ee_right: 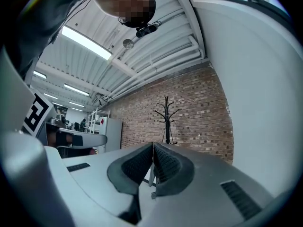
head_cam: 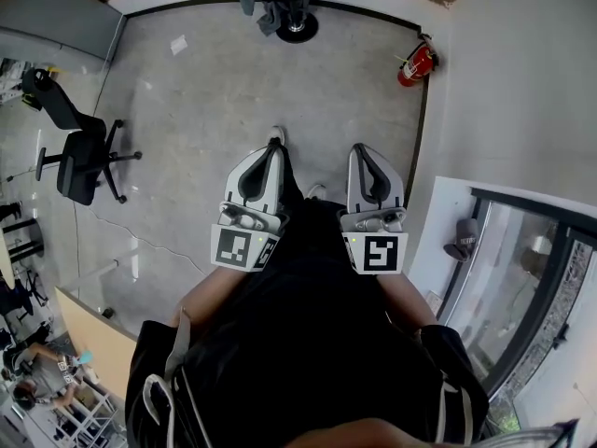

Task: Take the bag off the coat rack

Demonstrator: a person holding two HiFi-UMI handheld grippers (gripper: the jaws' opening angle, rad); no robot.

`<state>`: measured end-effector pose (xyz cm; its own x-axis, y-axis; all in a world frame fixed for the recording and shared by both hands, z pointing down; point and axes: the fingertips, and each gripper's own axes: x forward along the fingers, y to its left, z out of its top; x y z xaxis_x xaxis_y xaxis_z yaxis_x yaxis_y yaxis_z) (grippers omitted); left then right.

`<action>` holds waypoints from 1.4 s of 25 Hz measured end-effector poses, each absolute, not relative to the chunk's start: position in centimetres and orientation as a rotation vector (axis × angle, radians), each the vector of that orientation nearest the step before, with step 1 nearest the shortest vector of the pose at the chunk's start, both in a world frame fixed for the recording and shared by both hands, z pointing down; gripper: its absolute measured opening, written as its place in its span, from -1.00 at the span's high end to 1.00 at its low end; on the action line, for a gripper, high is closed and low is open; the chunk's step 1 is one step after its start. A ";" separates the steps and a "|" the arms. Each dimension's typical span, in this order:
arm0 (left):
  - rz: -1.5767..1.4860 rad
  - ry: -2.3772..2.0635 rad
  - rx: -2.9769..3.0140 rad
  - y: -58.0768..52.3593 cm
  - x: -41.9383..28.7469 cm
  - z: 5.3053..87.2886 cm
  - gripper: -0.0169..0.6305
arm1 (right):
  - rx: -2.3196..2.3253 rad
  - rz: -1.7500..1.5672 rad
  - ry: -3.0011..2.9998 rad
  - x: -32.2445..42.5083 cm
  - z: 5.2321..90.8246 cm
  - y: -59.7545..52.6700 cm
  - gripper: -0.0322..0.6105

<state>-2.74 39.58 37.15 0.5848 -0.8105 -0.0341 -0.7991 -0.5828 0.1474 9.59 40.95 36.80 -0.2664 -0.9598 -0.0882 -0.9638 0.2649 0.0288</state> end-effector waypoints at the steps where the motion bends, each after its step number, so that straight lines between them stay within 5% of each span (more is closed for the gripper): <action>1: -0.153 -1.369 2.684 39.2 -2.7 37.1 0.89 | -1.871 0.121 2.452 9.6 36.8 40.9 0.84; 21: -0.224 -1.378 2.740 28.1 -0.7 35.6 0.89 | -2.063 -0.096 2.470 14.9 42.1 35.1 0.84; 35: -0.171 -1.372 2.691 7.1 -5.7 38.8 0.89 | -2.083 -0.276 2.518 10.8 45.2 14.4 0.84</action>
<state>-5.68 7.07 38.79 0.5835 -0.8107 -0.0475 -0.7976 -0.5832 0.1542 10.81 14.45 45.21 -0.1874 -0.9591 0.2120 -0.9823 0.1829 -0.0410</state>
